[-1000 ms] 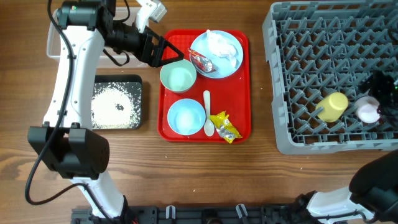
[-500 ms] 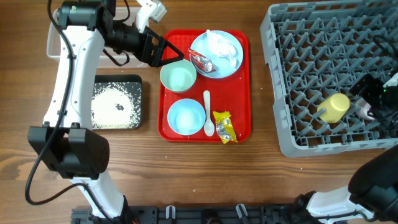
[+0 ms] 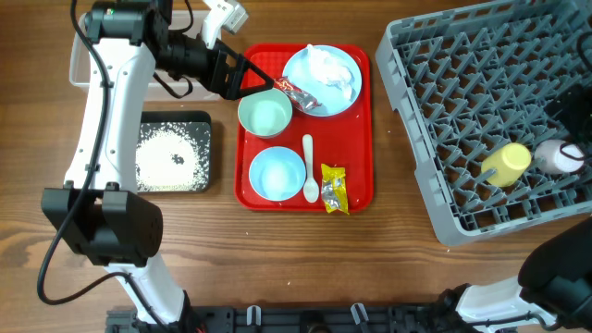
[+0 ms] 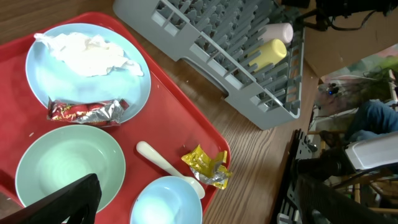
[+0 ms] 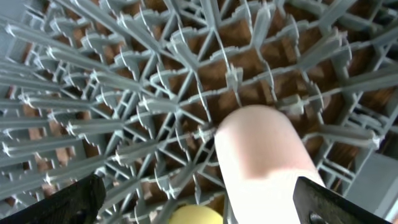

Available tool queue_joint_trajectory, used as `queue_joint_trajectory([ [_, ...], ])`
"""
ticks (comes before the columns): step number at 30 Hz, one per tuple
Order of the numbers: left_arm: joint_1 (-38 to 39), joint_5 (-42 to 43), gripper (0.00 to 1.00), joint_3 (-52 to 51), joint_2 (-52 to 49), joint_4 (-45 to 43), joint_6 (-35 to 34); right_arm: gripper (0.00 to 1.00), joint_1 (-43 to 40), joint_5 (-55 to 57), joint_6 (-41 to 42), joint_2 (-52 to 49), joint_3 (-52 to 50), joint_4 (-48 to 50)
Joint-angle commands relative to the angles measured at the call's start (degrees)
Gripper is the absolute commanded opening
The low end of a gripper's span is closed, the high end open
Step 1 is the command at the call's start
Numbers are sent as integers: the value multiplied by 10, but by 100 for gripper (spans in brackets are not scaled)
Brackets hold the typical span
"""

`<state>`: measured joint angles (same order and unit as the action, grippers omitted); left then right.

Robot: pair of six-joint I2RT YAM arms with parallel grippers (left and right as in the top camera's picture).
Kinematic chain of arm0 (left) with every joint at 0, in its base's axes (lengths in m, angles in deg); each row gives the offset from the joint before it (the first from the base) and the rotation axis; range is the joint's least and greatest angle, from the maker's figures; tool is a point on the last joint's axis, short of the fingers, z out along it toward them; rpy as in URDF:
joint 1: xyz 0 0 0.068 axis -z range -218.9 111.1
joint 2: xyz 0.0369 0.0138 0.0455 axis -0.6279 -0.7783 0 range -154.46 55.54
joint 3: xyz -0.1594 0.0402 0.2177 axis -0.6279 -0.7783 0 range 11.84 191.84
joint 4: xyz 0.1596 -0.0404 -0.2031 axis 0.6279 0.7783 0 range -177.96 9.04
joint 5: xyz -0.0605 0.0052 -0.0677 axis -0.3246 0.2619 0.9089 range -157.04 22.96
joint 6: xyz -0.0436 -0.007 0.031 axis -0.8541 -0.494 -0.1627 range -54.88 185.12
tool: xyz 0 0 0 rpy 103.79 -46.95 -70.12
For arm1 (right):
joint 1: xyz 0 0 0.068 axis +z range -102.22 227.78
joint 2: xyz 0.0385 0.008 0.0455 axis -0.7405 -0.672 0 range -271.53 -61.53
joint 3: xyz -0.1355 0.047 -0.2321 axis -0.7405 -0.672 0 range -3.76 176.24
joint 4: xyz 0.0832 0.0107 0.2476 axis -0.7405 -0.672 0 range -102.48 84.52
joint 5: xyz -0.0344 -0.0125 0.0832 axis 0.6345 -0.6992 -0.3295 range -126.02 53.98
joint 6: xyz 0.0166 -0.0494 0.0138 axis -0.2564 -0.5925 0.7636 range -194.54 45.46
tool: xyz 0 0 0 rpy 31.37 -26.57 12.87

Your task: Sort waste into correct bins and load items into the dishwasher rack

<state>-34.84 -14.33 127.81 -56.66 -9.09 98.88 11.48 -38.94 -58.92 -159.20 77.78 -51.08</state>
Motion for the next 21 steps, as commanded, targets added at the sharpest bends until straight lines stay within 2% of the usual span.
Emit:
queue_joint_trajectory([
  [1, 0, 1, 100, -2, -5, 0, -1, 100, 1, -1, -4, -4, 10, -25],
  [7, 0, 1, 100, -2, -5, 0, -1, 99, 1, 4, -6, -10, -21, 16],
  [13, 0, 1, 100, -2, -5, 0, -1, 100, 1, -1, -6, -91, -21, 30],
  [21, 0, 1, 100, -2, -5, 0, -1, 100, 0, -31, -20, -20, 126, -72],
])
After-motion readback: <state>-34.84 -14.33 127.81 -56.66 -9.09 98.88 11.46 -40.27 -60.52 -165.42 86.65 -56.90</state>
